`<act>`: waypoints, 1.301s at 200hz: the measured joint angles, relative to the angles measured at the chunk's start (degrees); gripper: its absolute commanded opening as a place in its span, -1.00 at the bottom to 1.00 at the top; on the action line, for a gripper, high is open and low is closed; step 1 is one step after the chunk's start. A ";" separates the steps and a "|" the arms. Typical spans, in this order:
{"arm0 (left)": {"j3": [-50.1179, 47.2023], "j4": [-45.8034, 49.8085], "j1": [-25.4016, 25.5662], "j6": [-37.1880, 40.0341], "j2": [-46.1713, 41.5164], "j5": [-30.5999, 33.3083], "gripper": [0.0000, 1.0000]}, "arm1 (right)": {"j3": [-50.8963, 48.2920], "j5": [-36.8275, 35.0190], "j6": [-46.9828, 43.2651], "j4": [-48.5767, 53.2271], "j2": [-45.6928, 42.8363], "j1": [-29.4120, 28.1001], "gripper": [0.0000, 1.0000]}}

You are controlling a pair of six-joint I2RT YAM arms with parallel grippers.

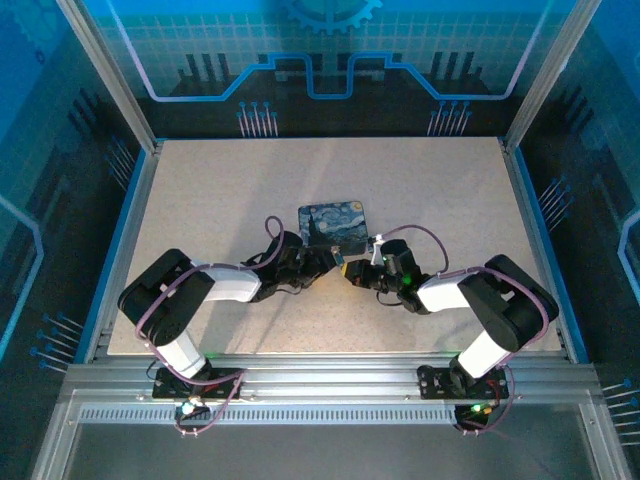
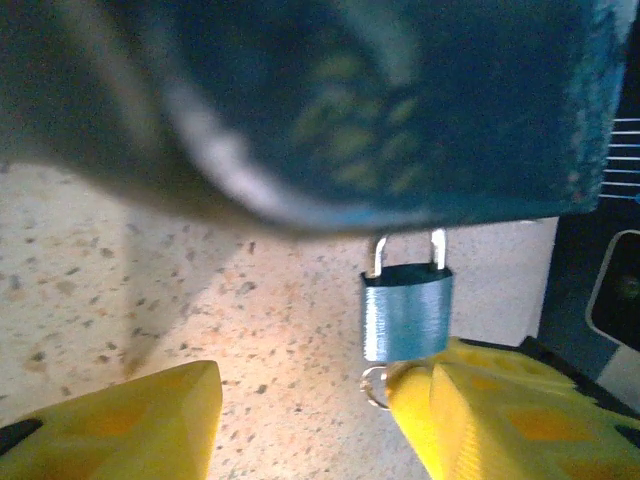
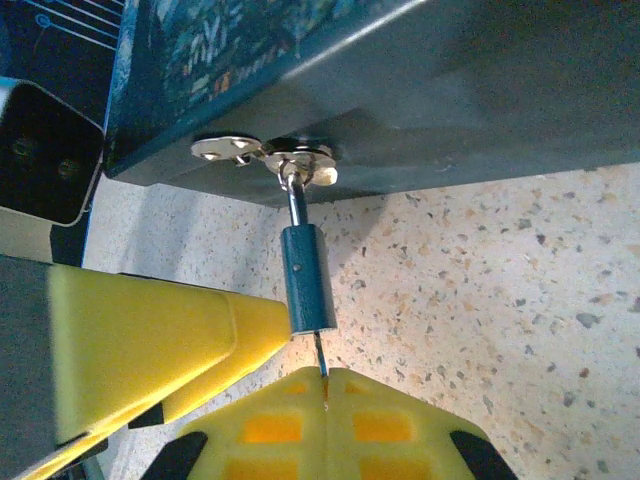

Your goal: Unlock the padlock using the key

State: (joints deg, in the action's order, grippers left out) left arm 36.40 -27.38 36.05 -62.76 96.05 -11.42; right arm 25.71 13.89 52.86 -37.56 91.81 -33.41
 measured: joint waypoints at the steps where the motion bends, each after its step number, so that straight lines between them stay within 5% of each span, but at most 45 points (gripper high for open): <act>1: 0.00 -0.04 0.00 0.00 0.00 -0.02 0.17 | 0.00 0.00 0.09 0.02 0.00 0.00 -1.00; 104: -0.07 -11.96 -0.02 -8.04 5.75 0.07 0.10 | 0.22 0.00 2.93 1.14 0.02 -0.09 -1.00; 260: -1.92 -6.14 -5.49 -3.30 0.94 0.63 0.08 | 3.67 0.02 3.54 0.94 3.28 -0.07 -1.00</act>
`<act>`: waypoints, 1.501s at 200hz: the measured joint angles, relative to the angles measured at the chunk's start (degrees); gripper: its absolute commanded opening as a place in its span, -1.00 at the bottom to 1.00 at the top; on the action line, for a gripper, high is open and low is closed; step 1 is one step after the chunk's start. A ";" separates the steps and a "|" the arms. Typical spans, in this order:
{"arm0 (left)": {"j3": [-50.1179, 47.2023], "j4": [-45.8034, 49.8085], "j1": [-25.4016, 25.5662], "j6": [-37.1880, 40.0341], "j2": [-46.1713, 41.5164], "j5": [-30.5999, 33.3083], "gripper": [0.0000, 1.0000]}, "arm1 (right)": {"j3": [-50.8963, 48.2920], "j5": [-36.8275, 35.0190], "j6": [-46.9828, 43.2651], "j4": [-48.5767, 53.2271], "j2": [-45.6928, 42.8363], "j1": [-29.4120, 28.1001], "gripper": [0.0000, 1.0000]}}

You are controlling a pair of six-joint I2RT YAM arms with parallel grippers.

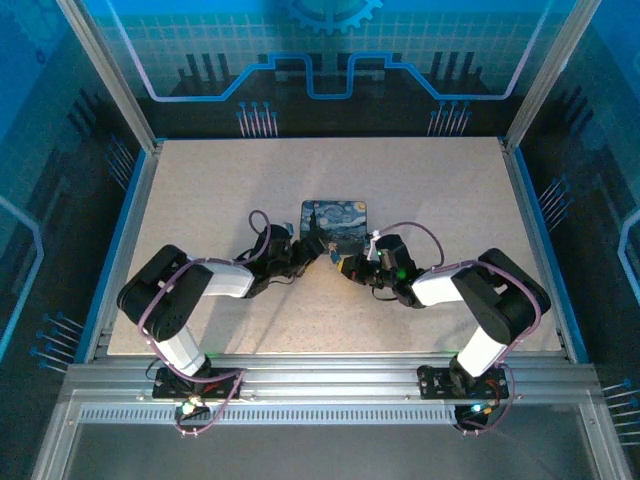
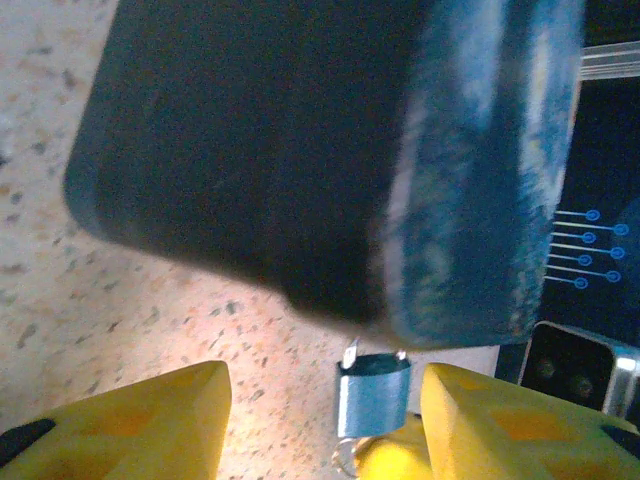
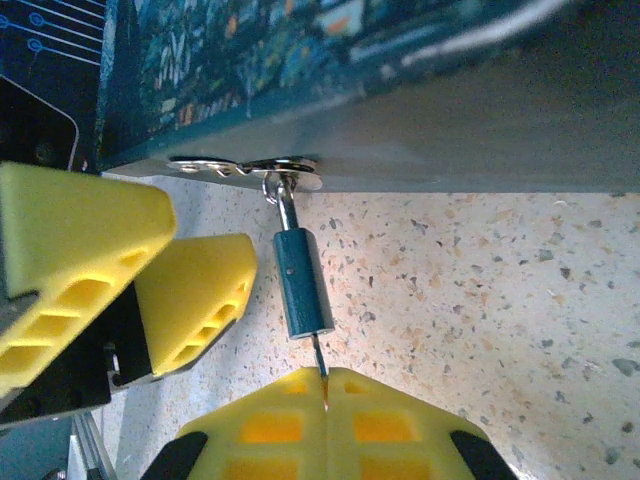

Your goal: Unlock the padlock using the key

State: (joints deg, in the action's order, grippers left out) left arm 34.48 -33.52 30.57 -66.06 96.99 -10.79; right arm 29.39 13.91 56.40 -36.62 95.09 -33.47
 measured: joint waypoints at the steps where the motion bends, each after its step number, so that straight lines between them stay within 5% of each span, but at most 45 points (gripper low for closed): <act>1: -0.04 -0.02 0.02 -0.02 0.00 0.00 0.08 | 0.00 0.00 0.02 -0.02 0.02 0.00 -1.00; 159: -0.83 -10.38 3.89 -6.05 5.66 1.09 0.11 | 0.00 0.22 0.66 -1.14 0.94 0.00 -1.00; 300: 1.40 -14.99 5.03 -9.03 9.90 3.52 -0.16 | 0.33 0.15 2.10 -1.79 1.75 0.00 -1.00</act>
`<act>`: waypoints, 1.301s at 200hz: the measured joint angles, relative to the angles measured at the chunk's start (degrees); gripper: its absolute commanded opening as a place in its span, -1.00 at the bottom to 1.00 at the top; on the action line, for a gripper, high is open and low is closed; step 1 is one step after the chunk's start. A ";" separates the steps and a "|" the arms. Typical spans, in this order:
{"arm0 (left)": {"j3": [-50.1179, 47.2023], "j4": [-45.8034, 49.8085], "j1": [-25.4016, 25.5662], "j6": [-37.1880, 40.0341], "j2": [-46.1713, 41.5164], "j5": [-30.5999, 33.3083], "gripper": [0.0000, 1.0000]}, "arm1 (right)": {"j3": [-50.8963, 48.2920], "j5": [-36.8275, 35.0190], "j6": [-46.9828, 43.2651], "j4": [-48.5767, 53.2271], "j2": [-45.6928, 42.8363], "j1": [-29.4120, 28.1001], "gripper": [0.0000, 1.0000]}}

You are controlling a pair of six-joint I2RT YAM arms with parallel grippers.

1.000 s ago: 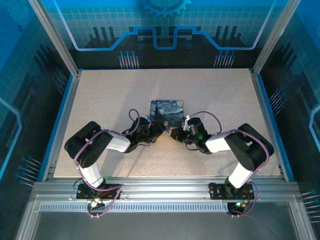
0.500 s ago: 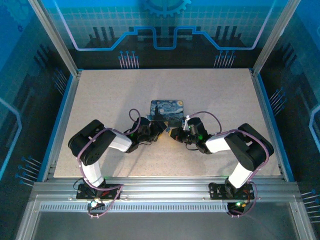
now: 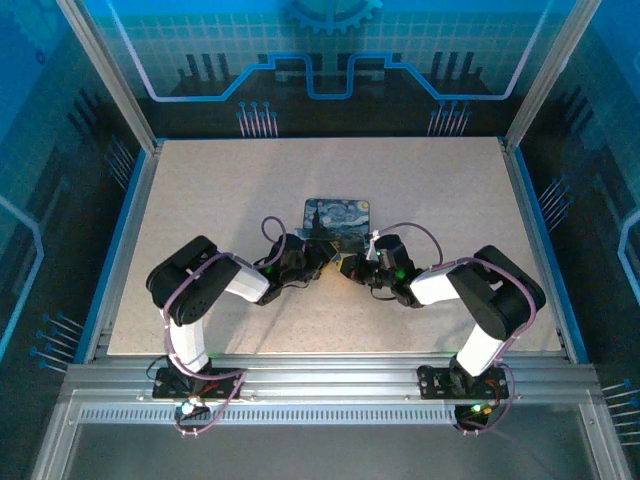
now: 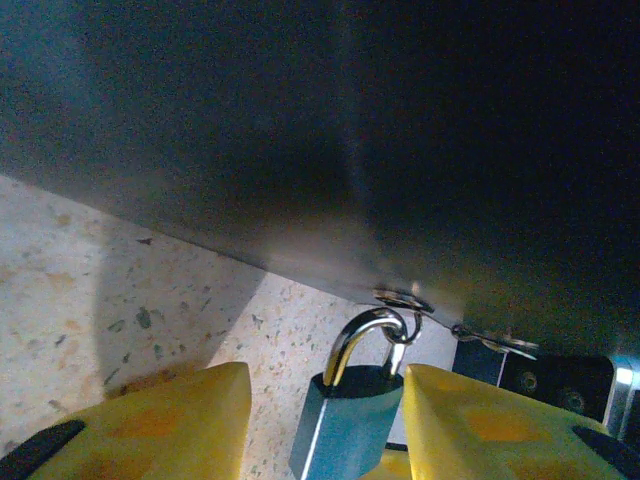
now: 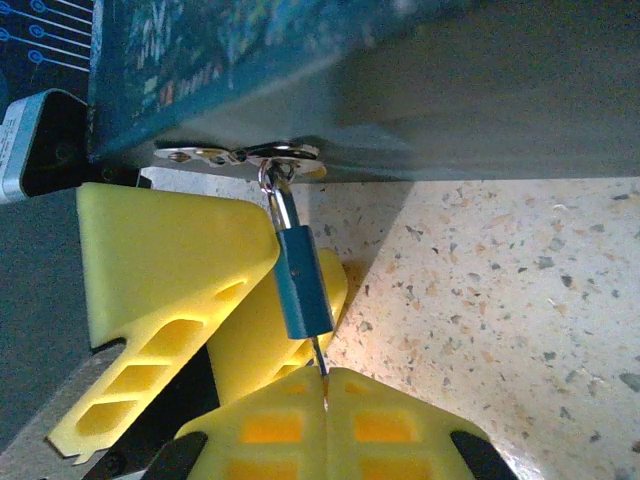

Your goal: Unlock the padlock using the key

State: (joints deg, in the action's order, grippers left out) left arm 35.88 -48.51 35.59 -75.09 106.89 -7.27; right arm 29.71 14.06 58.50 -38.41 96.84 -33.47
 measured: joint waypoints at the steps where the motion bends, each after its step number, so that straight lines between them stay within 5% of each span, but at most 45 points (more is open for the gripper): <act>1: 0.00 -0.02 0.00 -0.02 0.00 0.02 -0.16 | 0.00 0.02 0.00 -0.02 0.00 0.00 -1.00; 69: 0.44 -0.74 0.26 0.02 0.11 0.24 -0.59 | 0.00 -0.22 0.70 -0.17 0.00 0.07 -0.93; 179: 1.01 4.28 0.81 1.53 -3.08 0.90 -1.00 | -3.52 -1.86 -5.38 6.82 -10.82 2.97 -0.04; 238: 1.49 8.02 1.14 1.95 -5.09 0.92 -1.00 | -3.17 -5.99 -24.28 19.15 -27.47 5.05 0.76; 260: 1.49 9.51 1.29 1.97 -6.16 1.05 -1.00 | -2.82 -6.91 -33.22 21.73 -32.79 4.94 0.88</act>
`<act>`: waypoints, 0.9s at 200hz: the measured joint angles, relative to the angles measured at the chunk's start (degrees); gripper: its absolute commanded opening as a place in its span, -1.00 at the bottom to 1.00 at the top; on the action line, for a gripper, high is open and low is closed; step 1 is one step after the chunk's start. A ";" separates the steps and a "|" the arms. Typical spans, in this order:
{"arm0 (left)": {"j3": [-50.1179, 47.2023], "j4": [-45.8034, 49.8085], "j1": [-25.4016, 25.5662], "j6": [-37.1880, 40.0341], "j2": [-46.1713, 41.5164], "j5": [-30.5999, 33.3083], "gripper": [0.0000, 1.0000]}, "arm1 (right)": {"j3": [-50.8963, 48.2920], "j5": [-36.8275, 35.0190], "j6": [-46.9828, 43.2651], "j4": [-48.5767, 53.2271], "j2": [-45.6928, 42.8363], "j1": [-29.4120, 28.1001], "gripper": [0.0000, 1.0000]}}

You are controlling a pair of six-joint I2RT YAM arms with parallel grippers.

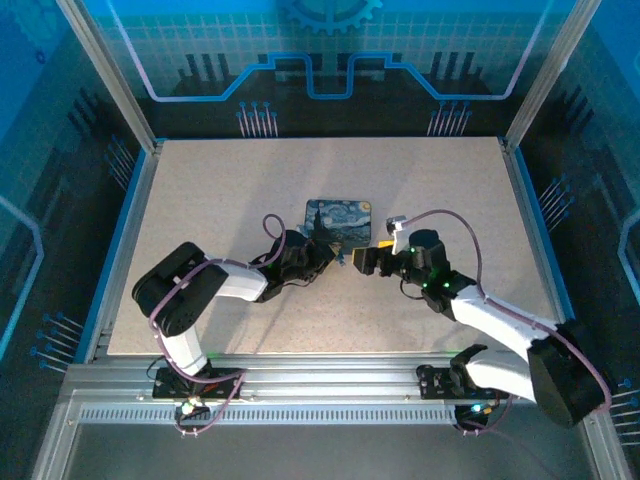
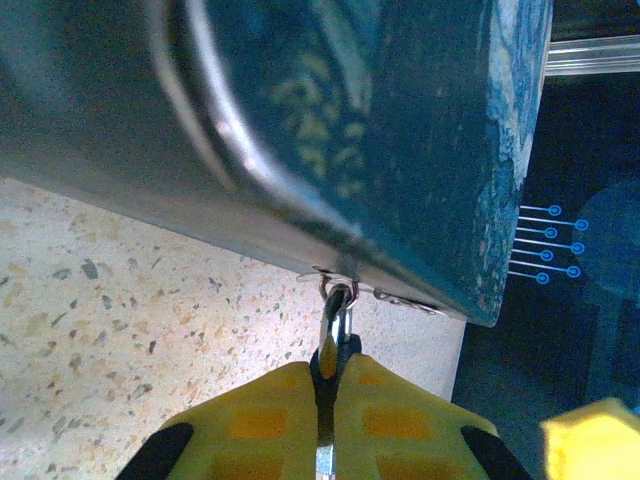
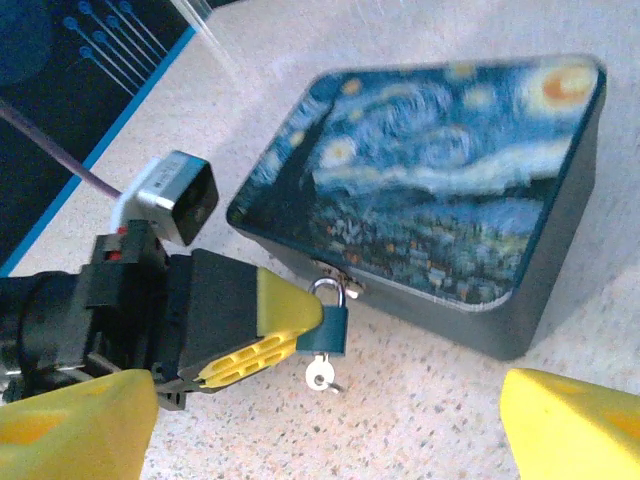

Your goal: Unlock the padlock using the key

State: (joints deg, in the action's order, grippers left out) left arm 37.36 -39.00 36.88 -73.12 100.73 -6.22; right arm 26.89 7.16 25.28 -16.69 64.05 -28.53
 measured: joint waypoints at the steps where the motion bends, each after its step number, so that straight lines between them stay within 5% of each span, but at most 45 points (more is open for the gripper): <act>1: 0.00 0.09 0.00 0.00 -0.07 0.02 -1.00 | 0.02 -0.07 -0.28 0.09 -0.15 0.00 0.88; 97: 0.00 1.49 0.48 -0.04 -1.09 0.04 -1.00 | -0.90 -8.90 -47.93 0.37 -4.04 -13.42 0.82; 180: 0.63 1.92 0.48 -0.07 -1.09 0.02 -1.00 | -0.98 -22.45 -66.55 -4.48 12.92 -20.15 0.46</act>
State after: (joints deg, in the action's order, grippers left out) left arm 38.00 -37.08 37.36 -73.19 99.63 -6.20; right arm 25.91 -15.29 -41.28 -21.17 76.97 -48.69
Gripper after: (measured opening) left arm 0.056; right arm 0.773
